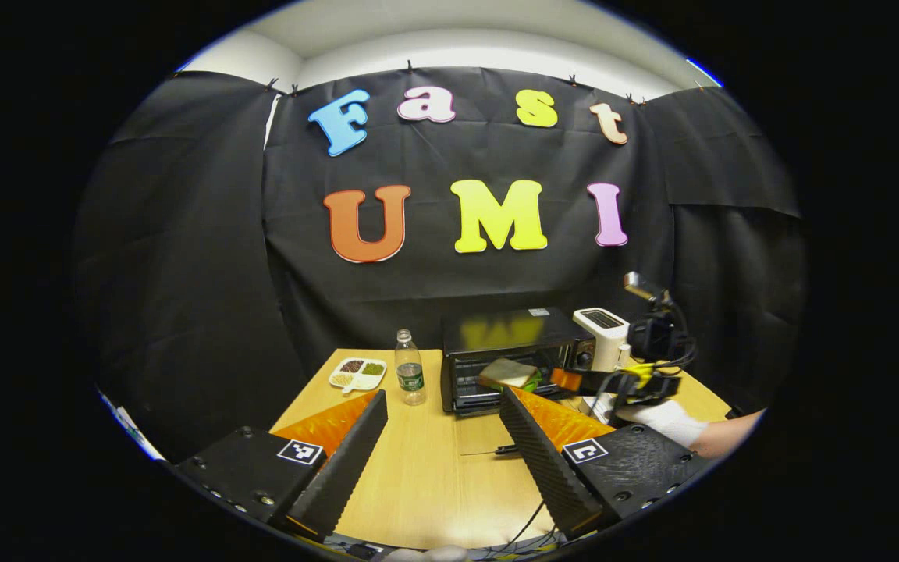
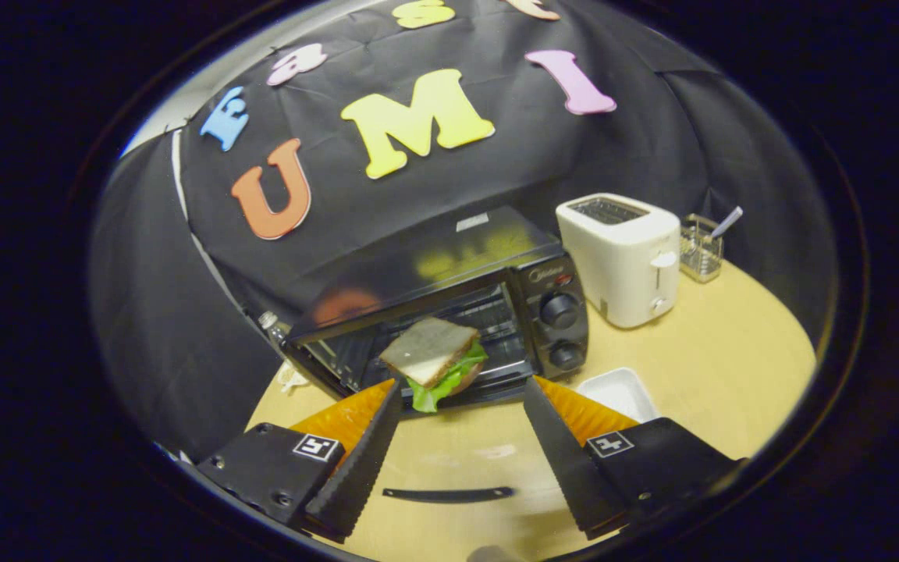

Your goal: Open the electric oven with the left hand, put the food in, and close the electric oven.

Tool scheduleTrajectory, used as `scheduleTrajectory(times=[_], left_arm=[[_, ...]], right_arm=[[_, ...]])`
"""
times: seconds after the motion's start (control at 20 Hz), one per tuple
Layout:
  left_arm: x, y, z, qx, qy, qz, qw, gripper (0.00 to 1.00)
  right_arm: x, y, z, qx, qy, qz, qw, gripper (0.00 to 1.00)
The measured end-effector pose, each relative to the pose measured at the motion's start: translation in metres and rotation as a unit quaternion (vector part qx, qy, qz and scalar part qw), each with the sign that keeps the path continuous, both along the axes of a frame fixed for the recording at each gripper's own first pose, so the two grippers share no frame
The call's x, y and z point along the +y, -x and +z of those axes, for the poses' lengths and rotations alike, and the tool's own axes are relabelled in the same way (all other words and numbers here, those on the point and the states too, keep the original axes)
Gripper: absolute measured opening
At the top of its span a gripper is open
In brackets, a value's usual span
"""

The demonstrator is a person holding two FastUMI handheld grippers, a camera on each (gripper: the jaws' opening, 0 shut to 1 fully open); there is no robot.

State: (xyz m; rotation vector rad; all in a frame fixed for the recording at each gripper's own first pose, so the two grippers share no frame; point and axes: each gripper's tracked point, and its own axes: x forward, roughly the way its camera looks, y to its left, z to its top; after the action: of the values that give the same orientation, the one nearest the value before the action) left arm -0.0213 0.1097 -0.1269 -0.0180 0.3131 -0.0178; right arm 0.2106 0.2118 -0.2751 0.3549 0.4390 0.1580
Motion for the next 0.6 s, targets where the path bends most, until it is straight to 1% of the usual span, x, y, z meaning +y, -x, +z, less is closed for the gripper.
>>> scheduleTrajectory(times=[0.05, 0.1, 0.15, 0.2, 0.25, 0.3, 0.35, 0.45, 0.6], left_arm=[[-0.004, -0.003, -0.007, 0.005, 0.006, 0.006, 1.000, 0.96], [-0.008, -0.008, -0.014, 0.008, 0.009, 0.014, 1.000, 0.96], [-0.013, -0.012, -0.022, 0.011, 0.011, 0.025, 1.000, 0.96], [-0.018, -0.016, -0.028, 0.016, 0.012, 0.034, 0.999, 0.96], [-0.024, -0.022, -0.037, 0.017, 0.013, 0.043, 0.999, 0.96], [-0.030, -0.027, -0.047, 0.025, 0.014, 0.055, 0.998, 0.96], [-0.034, -0.030, -0.060, 0.031, 0.012, 0.065, 0.997, 0.96], [-0.048, -0.034, -0.089, 0.054, 0.004, 0.082, 0.995, 0.96], [-0.073, -0.035, -0.128, 0.079, -0.009, 0.091, 0.993, 0.96]], right_arm=[[-0.017, 0.011, 0.012, -0.011, 0.017, 0.006, 1.000, 1.00], [-0.032, 0.020, 0.023, -0.022, 0.028, 0.016, 0.999, 1.00], [-0.050, 0.029, 0.033, -0.028, 0.038, 0.022, 0.999, 0.89], [-0.068, 0.037, 0.042, -0.038, 0.046, 0.028, 0.998, 0.89], [-0.086, 0.044, 0.053, -0.047, 0.058, 0.034, 0.997, 1.00], [-0.103, 0.049, 0.060, -0.052, 0.066, 0.041, 0.996, 0.89], [-0.120, 0.054, 0.068, -0.056, 0.068, 0.047, 0.995, 1.00], [-0.153, 0.061, 0.082, -0.067, 0.068, 0.055, 0.994, 1.00], [-0.186, 0.061, 0.089, -0.072, 0.092, 0.069, 0.991, 1.00]])
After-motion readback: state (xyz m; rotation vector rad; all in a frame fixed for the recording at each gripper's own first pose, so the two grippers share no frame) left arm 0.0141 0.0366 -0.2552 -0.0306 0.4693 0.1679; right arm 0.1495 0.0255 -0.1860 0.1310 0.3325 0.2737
